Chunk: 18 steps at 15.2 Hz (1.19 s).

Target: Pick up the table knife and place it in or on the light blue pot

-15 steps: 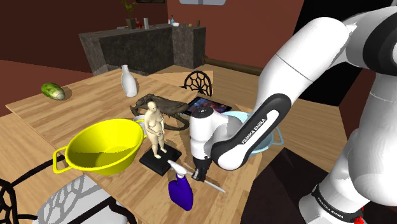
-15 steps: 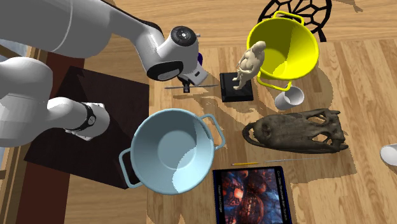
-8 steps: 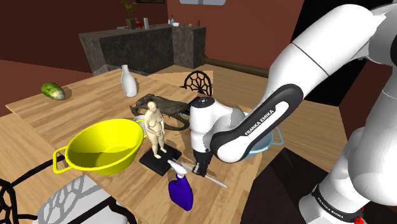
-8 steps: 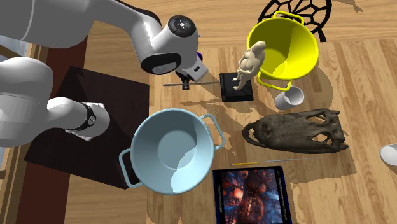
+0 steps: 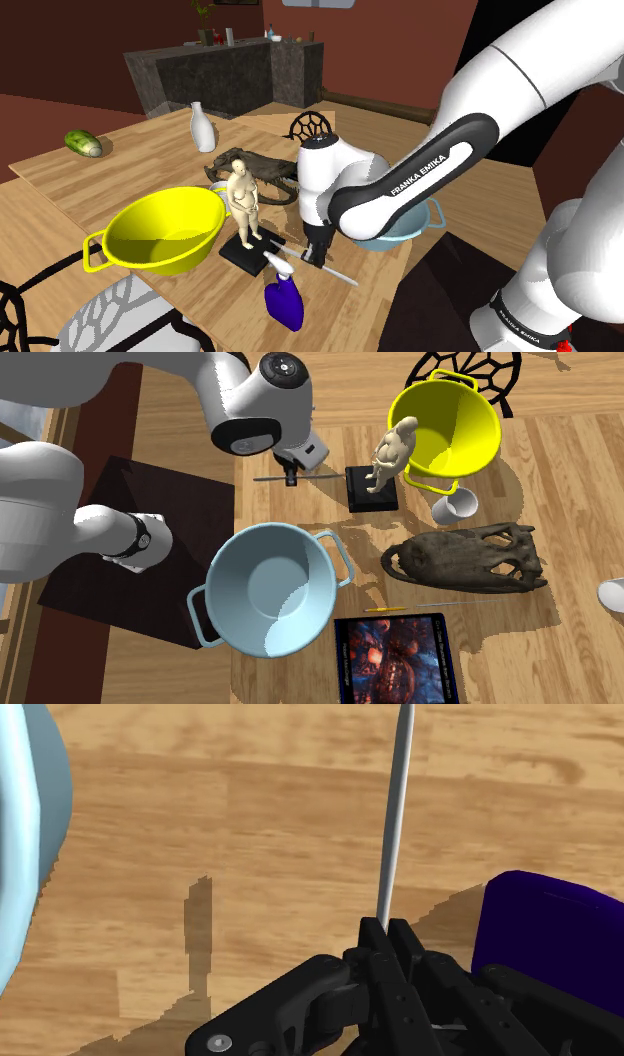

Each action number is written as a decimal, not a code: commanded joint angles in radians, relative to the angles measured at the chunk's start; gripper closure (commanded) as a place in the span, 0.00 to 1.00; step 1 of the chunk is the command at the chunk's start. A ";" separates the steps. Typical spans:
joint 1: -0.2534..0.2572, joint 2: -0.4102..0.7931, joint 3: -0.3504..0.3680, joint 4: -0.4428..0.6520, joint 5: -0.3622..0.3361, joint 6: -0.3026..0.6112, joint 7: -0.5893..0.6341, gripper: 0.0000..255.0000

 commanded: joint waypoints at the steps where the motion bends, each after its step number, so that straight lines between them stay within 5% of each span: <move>1: 0.000 -0.026 0.002 0.004 0.016 -0.029 -0.011 1.00; 18: 0.001 -0.183 -0.011 0.098 0.086 -0.269 -0.062 1.00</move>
